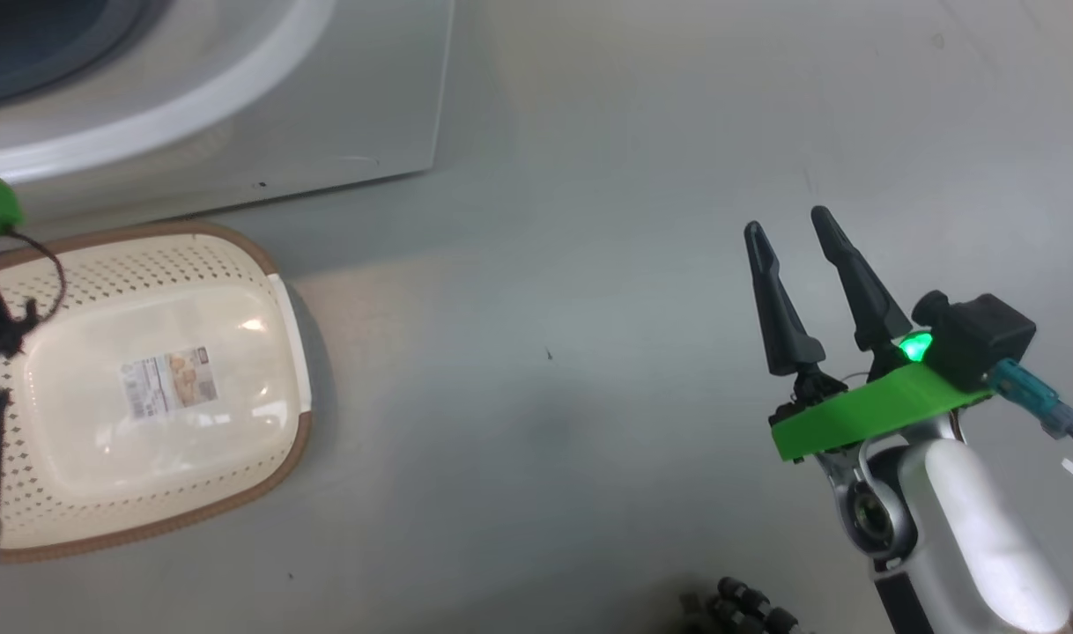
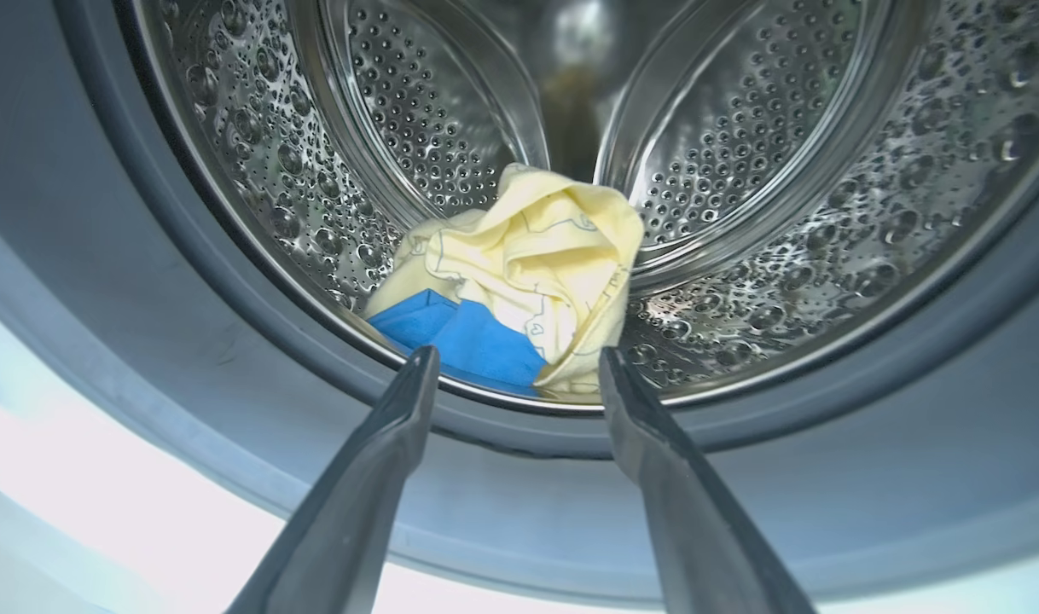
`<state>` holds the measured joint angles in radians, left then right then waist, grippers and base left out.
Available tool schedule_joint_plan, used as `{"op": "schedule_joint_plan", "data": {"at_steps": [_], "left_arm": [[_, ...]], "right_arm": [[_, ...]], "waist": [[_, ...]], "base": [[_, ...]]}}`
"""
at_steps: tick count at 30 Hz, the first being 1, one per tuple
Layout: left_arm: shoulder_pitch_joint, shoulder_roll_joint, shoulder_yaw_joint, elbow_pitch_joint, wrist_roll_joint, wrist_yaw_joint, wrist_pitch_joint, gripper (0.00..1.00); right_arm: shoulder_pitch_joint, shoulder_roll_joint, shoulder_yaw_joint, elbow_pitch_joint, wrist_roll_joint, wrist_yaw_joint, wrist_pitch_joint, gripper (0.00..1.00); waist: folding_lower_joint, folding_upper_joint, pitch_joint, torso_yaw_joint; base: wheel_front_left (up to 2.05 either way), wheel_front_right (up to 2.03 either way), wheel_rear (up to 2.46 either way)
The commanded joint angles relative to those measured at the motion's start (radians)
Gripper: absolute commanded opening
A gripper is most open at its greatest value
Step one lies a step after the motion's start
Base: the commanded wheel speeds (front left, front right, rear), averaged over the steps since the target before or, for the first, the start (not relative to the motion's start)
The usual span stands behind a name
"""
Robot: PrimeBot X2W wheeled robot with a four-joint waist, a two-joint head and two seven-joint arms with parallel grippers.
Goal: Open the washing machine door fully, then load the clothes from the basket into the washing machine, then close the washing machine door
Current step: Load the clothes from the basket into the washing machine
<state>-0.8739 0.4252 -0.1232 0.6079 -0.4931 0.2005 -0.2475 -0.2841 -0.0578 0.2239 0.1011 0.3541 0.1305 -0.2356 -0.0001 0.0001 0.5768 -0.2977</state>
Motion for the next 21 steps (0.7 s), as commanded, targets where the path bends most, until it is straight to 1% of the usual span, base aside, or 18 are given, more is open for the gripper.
{"op": "schedule_joint_plan", "data": {"at_steps": [1, 7, 8, 12, 17, 21], "left_arm": [[0.033, 0.031, 0.036, -0.06, 0.017, 0.016, -0.009, 1.0], [0.295, -0.069, 0.052, -0.323, 0.098, 0.104, -0.014, 1.0], [0.374, -0.107, 0.053, -0.392, 0.114, 0.119, -0.014, 1.0], [0.514, -0.166, 0.05, -0.496, 0.154, 0.13, -0.014, 1.0], [0.668, -0.229, 0.057, -0.563, 0.183, 0.134, -0.014, 1.0], [0.762, -0.26, 0.045, -0.579, 0.195, 0.115, -0.014, 1.0]], "right_arm": [[0.033, -0.017, 0.003, -0.036, -0.008, 0.0, 0.008, 1.0], [0.078, -0.021, -0.031, -0.072, -0.036, 0.0, 0.049, 1.0], [0.089, -0.024, -0.039, -0.082, -0.045, 0.0, 0.063, 1.0], [0.111, -0.03, -0.057, -0.096, -0.057, 0.0, 0.084, 1.0], [0.149, -0.031, -0.079, -0.104, -0.072, 0.0, 0.109, 1.0], [0.182, -0.033, -0.094, -0.114, -0.085, 0.0, 0.13, 1.0]], "waist": [[0.0001, -0.0001, -0.051, 0.031], [0.0001, -0.0001, -0.129, 0.067], [0.0001, -0.0001, -0.153, 0.077], [0.0001, -0.0001, -0.201, 0.102], [0.0001, -0.0001, -0.273, 0.134], [0.0001, -0.0001, -0.328, 0.163]], "base": [[0.0, 0.0, 0.0], [0.0, 0.0, 0.0], [0.0, 0.0, 0.0], [0.0, 0.0, 0.0], [0.0, 0.0, 0.0], [0.0, 0.0, 0.0]]}}
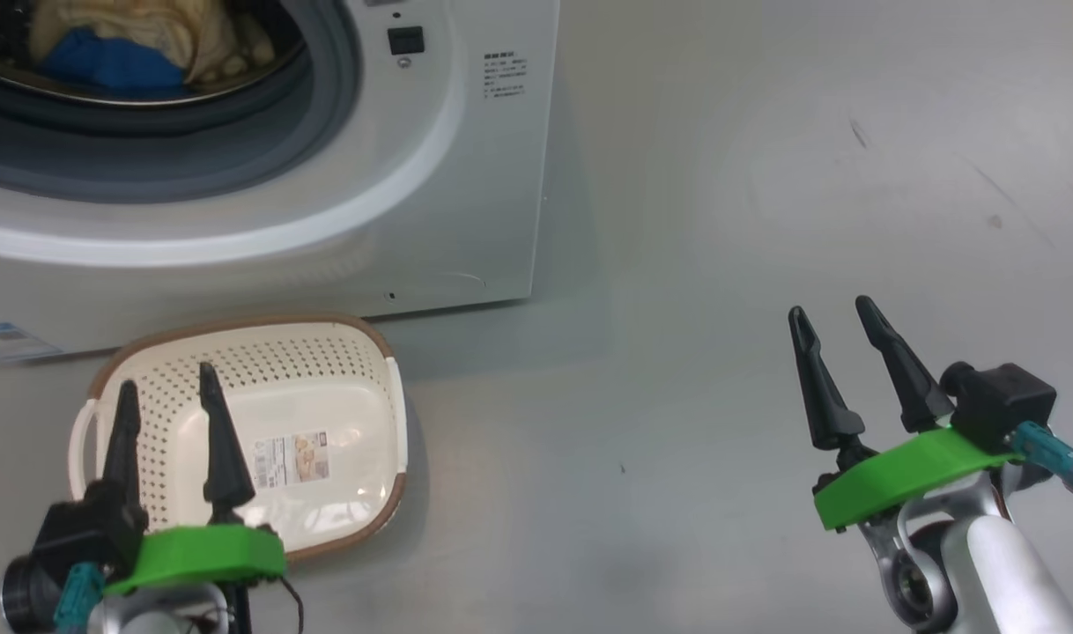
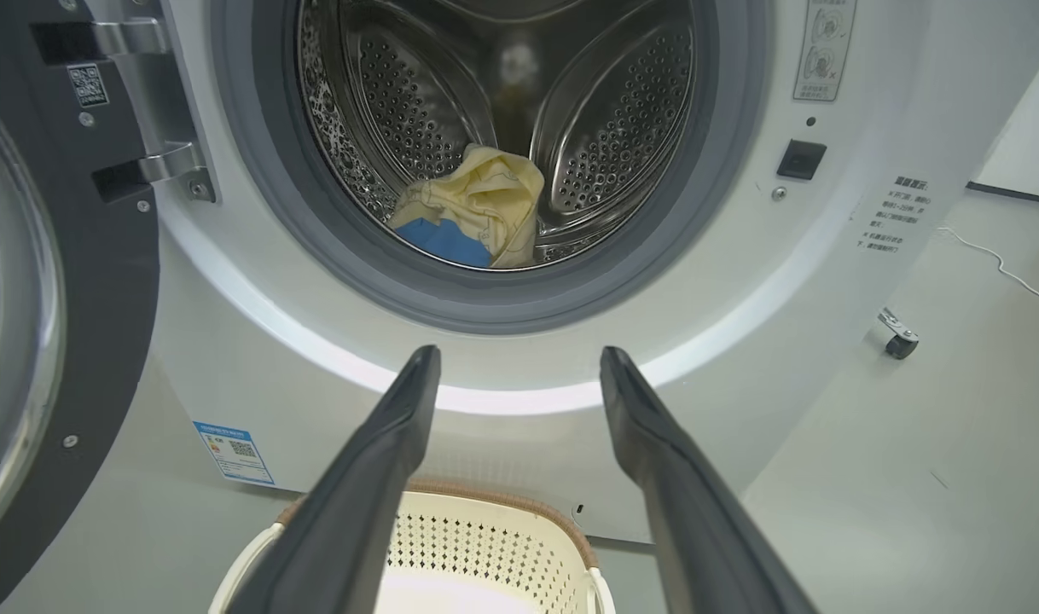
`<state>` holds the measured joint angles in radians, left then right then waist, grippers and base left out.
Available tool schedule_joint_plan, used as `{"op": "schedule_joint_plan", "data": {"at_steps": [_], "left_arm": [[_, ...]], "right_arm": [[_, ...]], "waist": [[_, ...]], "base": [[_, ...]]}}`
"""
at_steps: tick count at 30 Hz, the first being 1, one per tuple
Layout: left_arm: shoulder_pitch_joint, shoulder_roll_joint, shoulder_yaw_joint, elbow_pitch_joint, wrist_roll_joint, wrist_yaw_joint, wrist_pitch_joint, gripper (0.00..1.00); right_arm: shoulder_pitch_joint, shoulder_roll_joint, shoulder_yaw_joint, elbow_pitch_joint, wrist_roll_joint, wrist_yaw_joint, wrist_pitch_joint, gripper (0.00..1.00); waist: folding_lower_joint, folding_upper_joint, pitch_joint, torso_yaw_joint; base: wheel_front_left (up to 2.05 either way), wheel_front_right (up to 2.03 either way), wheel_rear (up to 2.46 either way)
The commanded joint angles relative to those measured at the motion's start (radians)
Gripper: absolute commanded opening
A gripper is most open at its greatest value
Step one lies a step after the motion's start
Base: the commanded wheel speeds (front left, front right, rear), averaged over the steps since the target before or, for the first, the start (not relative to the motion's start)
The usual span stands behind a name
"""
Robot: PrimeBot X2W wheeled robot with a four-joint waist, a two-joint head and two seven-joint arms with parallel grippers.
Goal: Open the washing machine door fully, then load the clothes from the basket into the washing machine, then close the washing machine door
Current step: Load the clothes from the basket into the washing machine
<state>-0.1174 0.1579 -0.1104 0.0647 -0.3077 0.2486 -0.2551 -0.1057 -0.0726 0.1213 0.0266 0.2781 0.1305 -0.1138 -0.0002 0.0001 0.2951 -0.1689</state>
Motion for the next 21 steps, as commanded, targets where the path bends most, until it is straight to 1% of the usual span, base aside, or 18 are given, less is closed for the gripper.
{"op": "schedule_joint_plan", "data": {"at_steps": [1, 5, 12, 21], "left_arm": [[0.024, 0.005, 0.029, -0.034, 0.013, 0.064, -0.007, 1.0], [0.081, -0.014, 0.013, -0.04, 0.027, 0.053, -0.007, 1.0], [0.128, -0.039, -0.011, -0.044, 0.029, 0.049, -0.007, 1.0], [0.174, -0.038, -0.035, -0.047, 0.034, 0.046, -0.004, 1.0]], "right_arm": [[0.012, -0.019, 0.003, -0.043, -0.011, 0.0, 0.012, 1.0], [0.037, -0.02, -0.009, -0.056, -0.021, 0.0, 0.029, 1.0], [0.079, -0.018, -0.031, -0.074, -0.034, 0.0, 0.056, 1.0], [0.125, -0.006, -0.033, -0.104, -0.049, 0.0, 0.084, 1.0]], "waist": [[0.0002, -0.0001, -0.058, 0.042], [0.0002, -0.0001, -0.099, 0.07], [0.0002, -0.0001, -0.162, 0.117], [0.0002, -0.0001, -0.218, 0.132]], "base": [[0.0, 0.0, 0.0], [0.0, 0.0, 0.0], [0.0, 0.0, 0.0], [0.0, 0.0, 0.0]]}}
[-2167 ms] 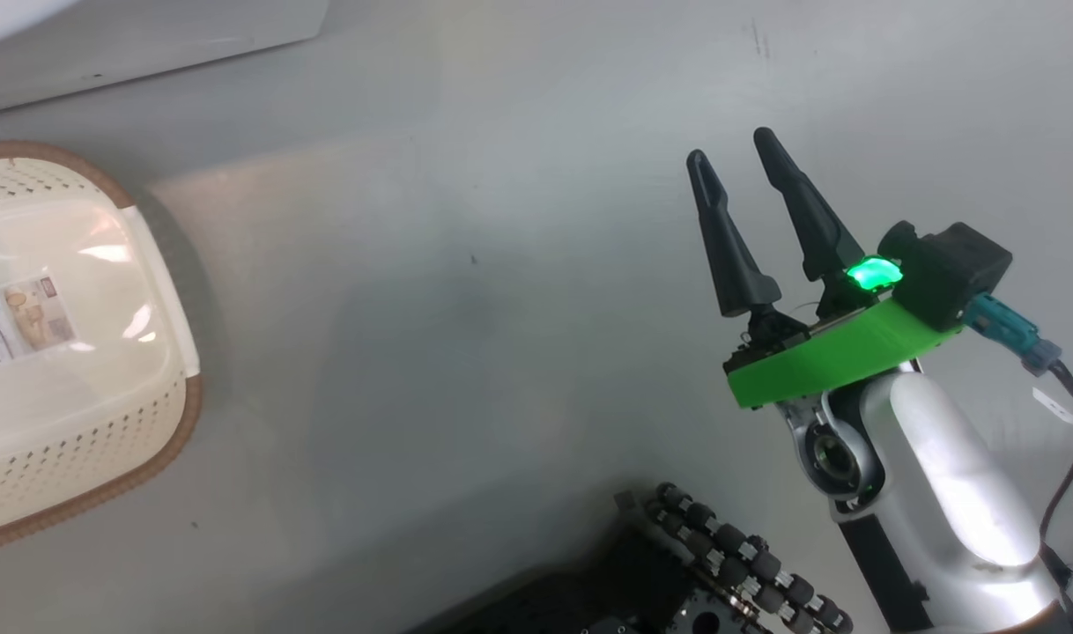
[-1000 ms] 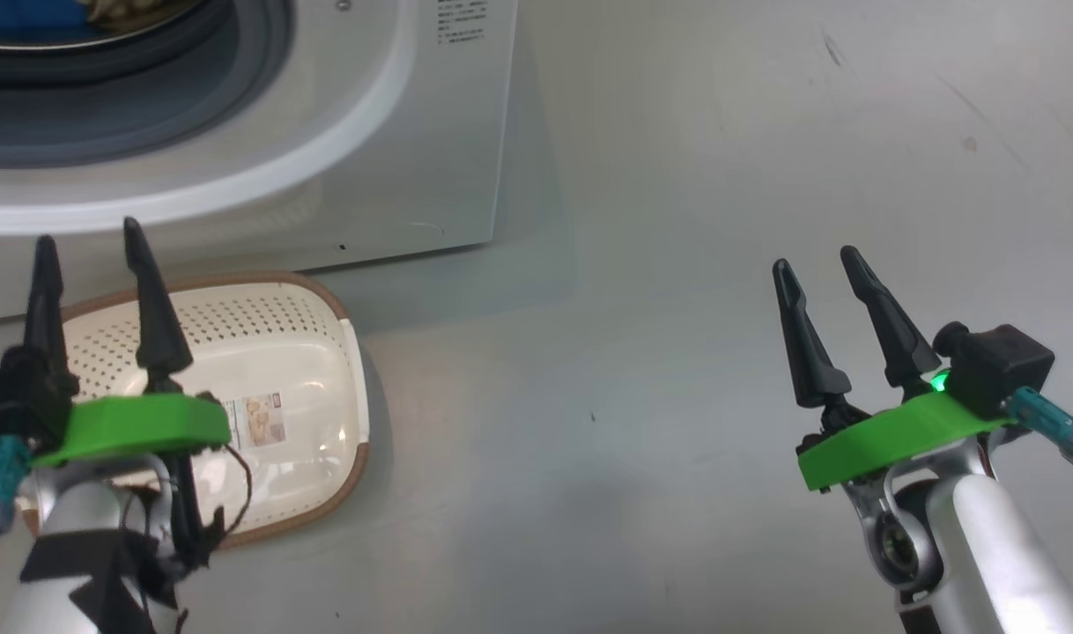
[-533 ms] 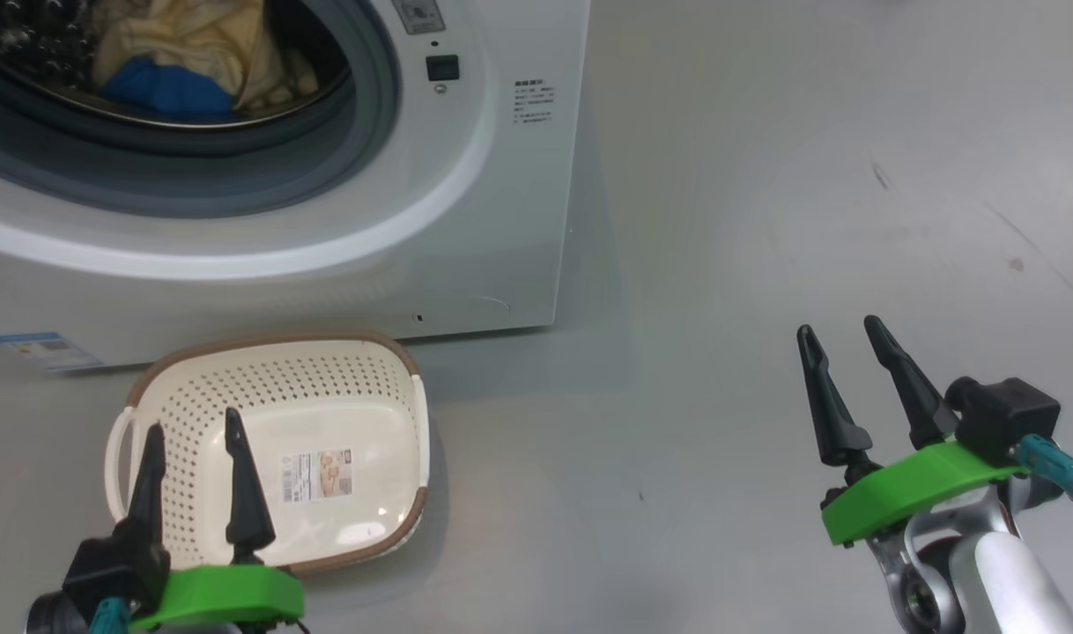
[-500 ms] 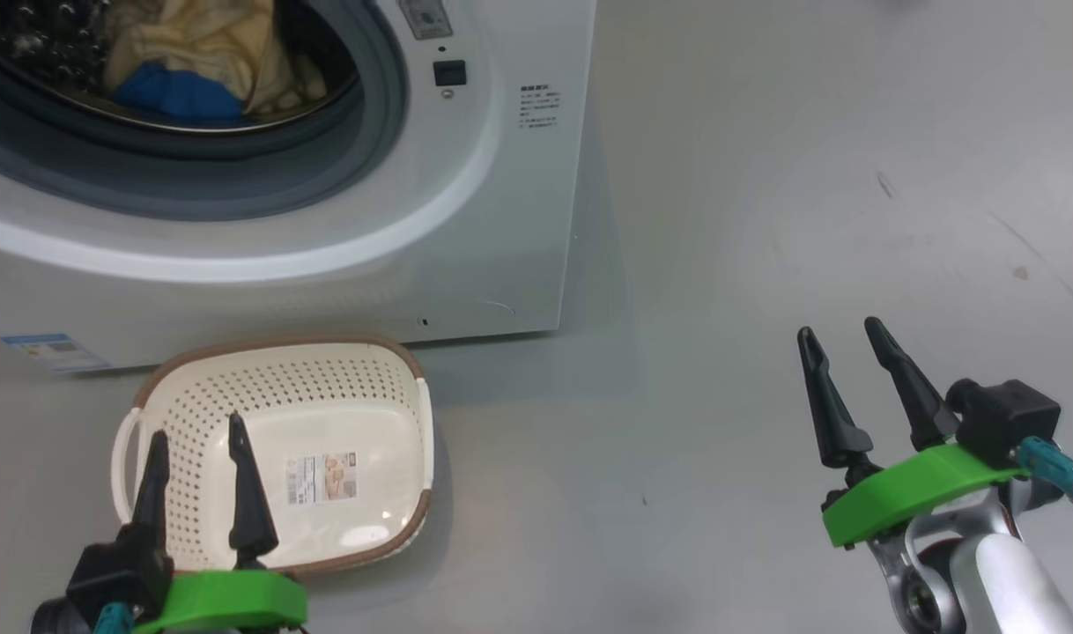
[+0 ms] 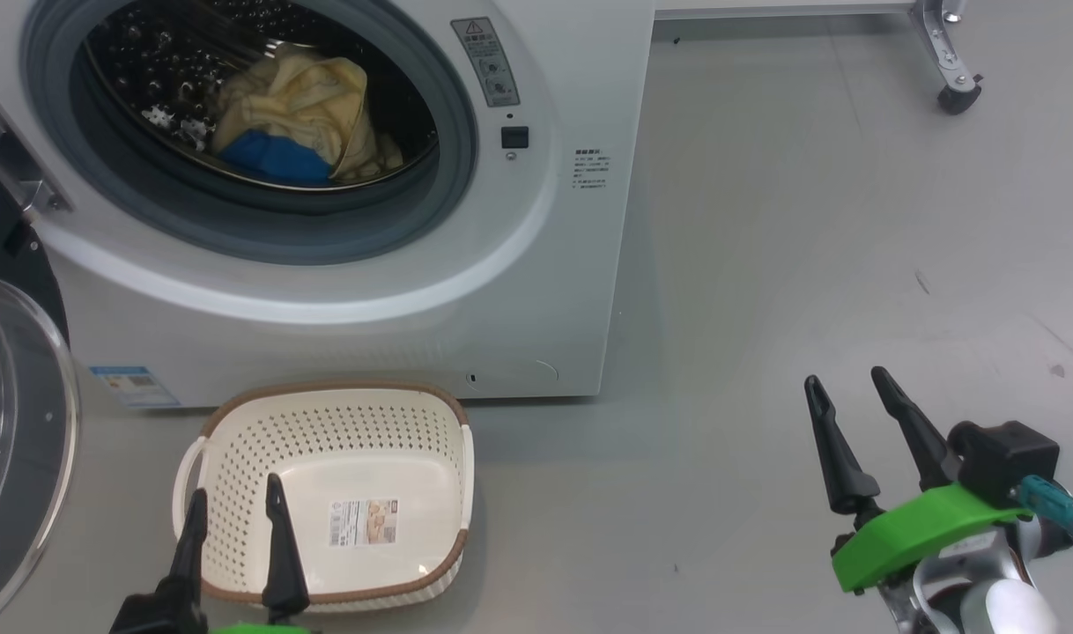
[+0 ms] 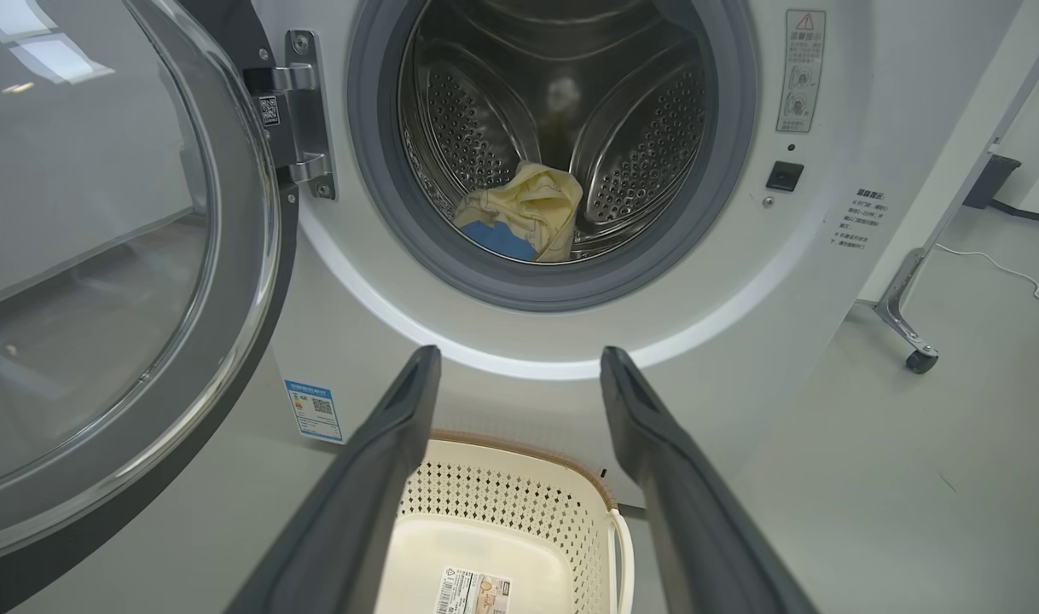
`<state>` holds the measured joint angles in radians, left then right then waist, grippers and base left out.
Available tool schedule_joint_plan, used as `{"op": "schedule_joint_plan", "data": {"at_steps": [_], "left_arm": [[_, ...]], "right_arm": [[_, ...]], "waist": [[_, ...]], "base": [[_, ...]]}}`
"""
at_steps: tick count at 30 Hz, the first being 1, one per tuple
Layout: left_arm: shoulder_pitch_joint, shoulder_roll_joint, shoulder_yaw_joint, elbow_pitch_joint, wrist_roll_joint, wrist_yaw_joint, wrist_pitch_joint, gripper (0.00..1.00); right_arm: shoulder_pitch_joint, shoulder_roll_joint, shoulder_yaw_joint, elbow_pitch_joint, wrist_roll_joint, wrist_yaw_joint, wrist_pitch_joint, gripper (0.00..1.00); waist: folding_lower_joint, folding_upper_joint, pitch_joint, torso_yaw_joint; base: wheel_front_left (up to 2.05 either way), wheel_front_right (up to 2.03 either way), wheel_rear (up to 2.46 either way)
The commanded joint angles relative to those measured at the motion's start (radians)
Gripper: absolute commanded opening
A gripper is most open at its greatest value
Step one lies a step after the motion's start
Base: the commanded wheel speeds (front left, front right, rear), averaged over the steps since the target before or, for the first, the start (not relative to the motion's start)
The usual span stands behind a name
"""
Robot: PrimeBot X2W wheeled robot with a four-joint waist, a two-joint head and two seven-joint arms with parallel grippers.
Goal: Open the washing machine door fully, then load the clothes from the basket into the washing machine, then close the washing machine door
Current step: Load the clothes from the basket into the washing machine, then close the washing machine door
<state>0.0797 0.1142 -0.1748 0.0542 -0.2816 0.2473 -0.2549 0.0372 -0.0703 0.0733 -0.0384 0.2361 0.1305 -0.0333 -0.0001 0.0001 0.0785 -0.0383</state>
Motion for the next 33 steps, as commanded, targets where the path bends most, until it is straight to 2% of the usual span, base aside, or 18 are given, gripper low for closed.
{"op": "schedule_joint_plan", "data": {"at_steps": [1, 33], "left_arm": [[-0.021, 0.006, 0.028, -0.038, 0.008, 0.048, -0.003, 1.0], [-0.012, 0.022, -0.008, -0.036, 0.027, 0.066, 0.003, 1.0]], "right_arm": [[-0.015, -0.008, 0.014, -0.042, -0.007, 0.0, 0.005, 1.0], [0.006, 0.006, 0.011, -0.062, -0.013, 0.0, 0.021, 1.0]], "waist": [[0.0001, -0.0001, -0.003, 0.001], [0.0001, -0.0001, -0.01, 0.002]], "base": [[0.0, 0.0, 0.0], [-0.09, 0.09, 0.0]]}}
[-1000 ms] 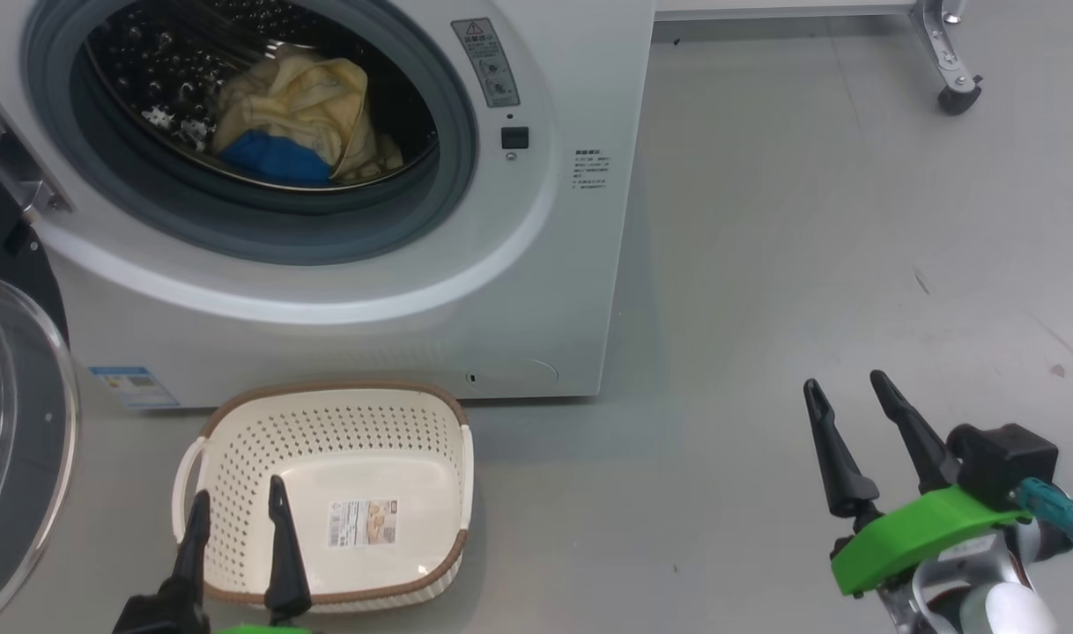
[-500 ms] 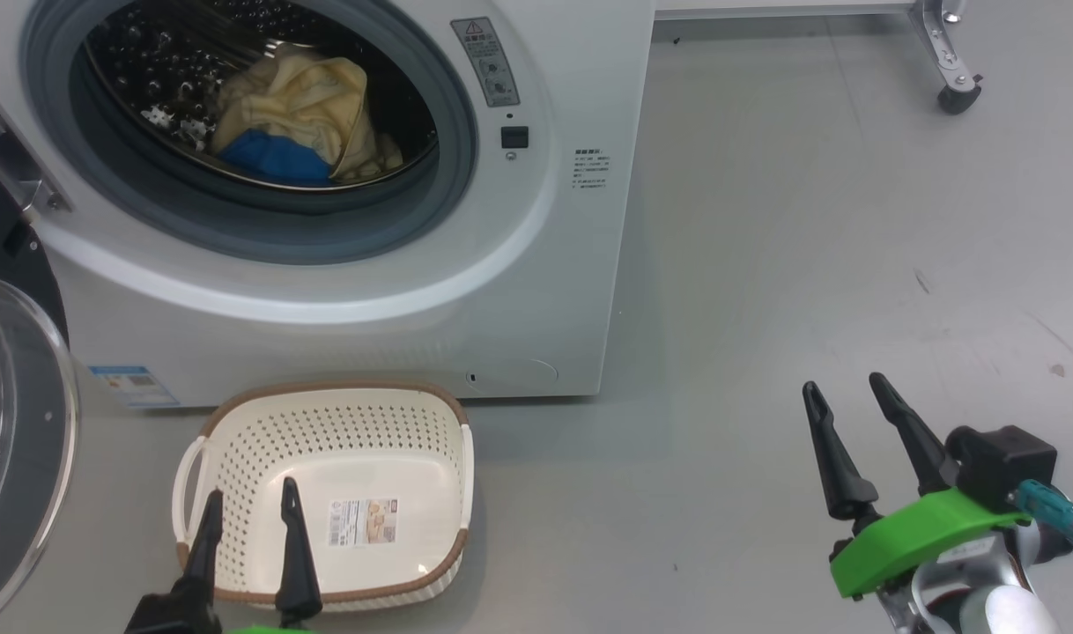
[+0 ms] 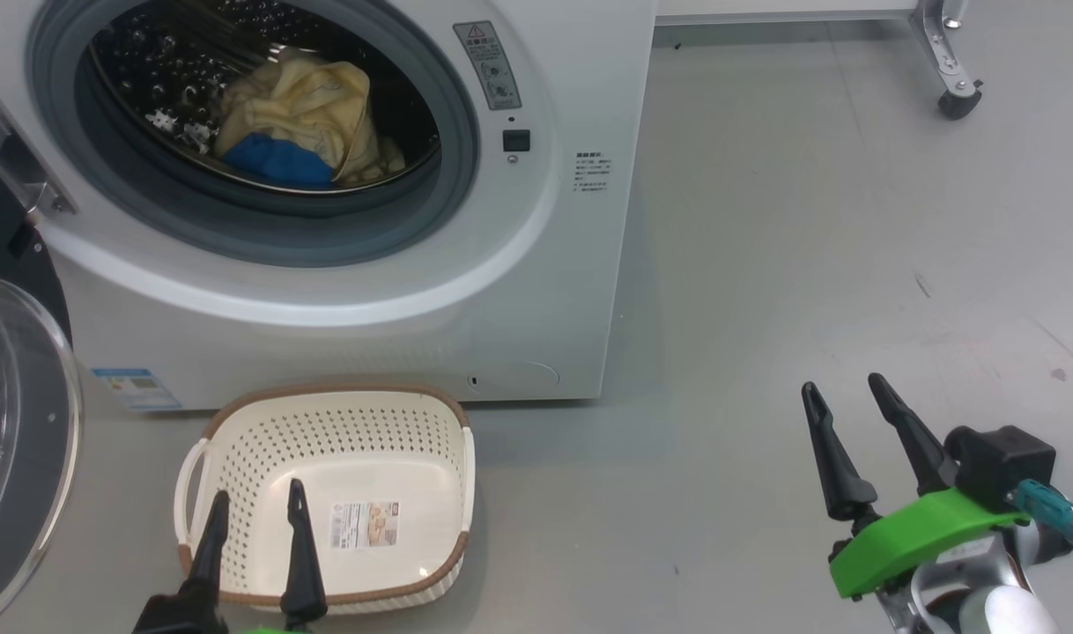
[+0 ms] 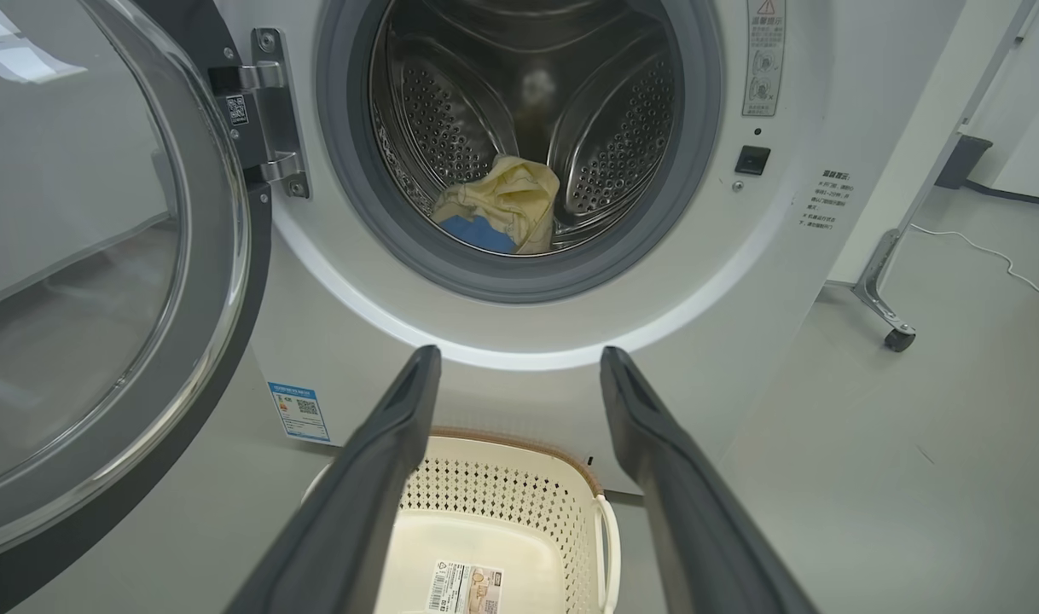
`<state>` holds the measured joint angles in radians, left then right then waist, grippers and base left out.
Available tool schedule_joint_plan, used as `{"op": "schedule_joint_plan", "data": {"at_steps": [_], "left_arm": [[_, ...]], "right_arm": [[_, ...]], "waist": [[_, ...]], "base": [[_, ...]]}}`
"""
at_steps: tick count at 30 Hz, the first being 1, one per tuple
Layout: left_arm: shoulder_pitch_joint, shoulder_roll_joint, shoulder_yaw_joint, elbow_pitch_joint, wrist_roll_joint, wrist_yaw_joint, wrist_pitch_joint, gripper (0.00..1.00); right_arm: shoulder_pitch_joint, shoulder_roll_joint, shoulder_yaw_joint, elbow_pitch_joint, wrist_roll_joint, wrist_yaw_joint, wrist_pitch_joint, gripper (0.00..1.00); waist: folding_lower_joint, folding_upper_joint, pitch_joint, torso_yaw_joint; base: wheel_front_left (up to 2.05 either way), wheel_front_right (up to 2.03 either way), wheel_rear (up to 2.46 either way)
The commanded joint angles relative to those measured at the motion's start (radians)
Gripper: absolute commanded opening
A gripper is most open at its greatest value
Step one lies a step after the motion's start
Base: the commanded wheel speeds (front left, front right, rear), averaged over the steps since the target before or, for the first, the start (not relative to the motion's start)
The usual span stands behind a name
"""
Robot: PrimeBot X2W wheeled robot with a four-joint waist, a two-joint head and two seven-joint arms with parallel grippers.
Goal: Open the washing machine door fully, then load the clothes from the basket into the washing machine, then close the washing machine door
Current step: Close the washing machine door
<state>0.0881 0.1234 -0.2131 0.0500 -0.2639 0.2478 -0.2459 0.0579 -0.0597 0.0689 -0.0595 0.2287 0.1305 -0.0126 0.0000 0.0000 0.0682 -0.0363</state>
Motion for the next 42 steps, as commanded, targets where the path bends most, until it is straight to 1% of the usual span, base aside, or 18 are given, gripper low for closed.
{"op": "schedule_joint_plan", "data": {"at_steps": [1, 6, 13, 19, 42], "left_arm": [[-0.021, 0.014, 0.029, -0.033, 0.011, 0.066, -0.006, 1.0], [-0.023, 0.016, 0.026, -0.037, 0.012, 0.066, -0.008, 1.0], [-0.025, 0.023, 0.023, -0.04, 0.007, 0.06, -0.008, 1.0], [-0.025, 0.032, 0.02, -0.044, 0.006, 0.056, -0.009, 1.0], [-0.026, 0.045, 0.009, -0.058, 0.012, 0.069, -0.011, 1.0]], "right_arm": [[-0.015, -0.004, 0.015, -0.041, -0.006, 0.0, 0.001, 1.0], [-0.014, -0.003, 0.014, -0.042, -0.006, 0.0, 0.0, 1.0], [-0.011, -0.001, 0.013, -0.041, -0.004, 0.0, 0.0, 1.0], [-0.011, 0.0, 0.011, -0.039, -0.005, 0.0, -0.001, 1.0], [-0.013, 0.004, 0.013, -0.039, -0.006, 0.0, -0.008, 1.0]], "waist": [[0.0, 0.0, -0.001, 0.0], [0.0, 0.0, -0.001, 0.0], [0.0, 0.0, -0.001, 0.005], [0.0, 0.0, -0.004, 0.008], [0.0, 0.0, 0.005, 0.007]], "base": [[-0.87, 0.87, 0.0], [-1.28, 1.28, 0.0], [-1.87, 1.87, 0.0], [-1.09, 1.09, 0.0], [-0.08, 0.08, 0.0]]}}
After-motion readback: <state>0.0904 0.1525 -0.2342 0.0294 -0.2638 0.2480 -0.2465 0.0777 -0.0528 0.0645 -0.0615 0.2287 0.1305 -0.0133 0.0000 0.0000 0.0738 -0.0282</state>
